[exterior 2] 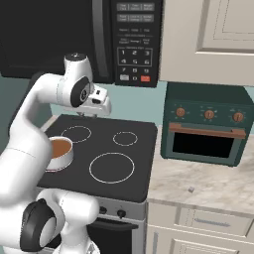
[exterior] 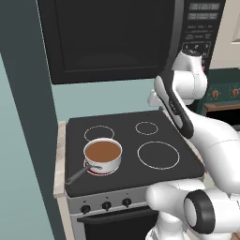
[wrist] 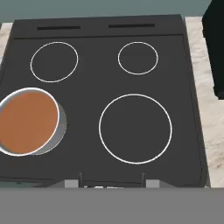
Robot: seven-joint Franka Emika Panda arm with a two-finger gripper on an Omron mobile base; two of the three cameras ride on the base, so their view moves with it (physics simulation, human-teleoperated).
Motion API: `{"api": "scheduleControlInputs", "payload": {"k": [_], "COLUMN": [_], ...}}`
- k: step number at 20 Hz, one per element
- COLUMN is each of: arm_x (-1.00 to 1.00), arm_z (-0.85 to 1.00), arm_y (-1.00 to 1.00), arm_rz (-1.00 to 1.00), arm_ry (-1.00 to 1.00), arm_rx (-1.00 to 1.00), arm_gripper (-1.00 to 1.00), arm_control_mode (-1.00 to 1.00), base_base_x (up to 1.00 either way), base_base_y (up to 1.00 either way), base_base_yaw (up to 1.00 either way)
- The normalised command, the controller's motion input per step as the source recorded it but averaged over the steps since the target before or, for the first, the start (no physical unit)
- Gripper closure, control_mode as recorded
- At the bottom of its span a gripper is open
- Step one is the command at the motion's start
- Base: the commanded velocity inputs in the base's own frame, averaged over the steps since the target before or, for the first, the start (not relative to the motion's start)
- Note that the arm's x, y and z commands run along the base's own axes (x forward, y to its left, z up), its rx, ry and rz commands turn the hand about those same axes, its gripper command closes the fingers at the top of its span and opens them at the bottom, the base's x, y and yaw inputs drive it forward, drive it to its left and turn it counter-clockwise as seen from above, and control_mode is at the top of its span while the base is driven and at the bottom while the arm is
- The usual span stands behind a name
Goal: Pick up the sugar cube(s) and place them in the saucepan with hot chocolate.
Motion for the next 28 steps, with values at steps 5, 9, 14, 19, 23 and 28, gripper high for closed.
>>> {"api": "scheduleControlInputs", "payload": {"k": [5,9,14,19,23,28], "arm_x": [0.00,0.00,0.00,-0.04,-0.28,-0.55], "arm_z": [-0.06,-0.17,-0.31,-0.49,-0.68,-0.68], "arm_y": [-0.41,-0.97,-0.95,-0.71,-0.43,-0.43], "arm_rz": [-0.02,-0.05,-0.06,-0.05,-0.12,-0.29], "arm_ry": [0.00,0.02,0.04,0.09,0.04,0.05], "arm_rx": [0.00,0.00,0.00,0.00,0.00,0.00], "arm_gripper": [-1.00,-1.00,-1.00,-1.00,-1.00,-1.00], "arm_control_mode": [-1.00,-1.00,-1.00,-1.00,-1.00,-1.00], "base_base_x": [0.00,0.00,0.00,0.00,0.00,0.00], "base_base_y": [0.00,0.00,0.00,0.00,0.00,0.00], "base_base_yaw": [0.00,0.00,0.00,0.00,0.00,0.00]}}
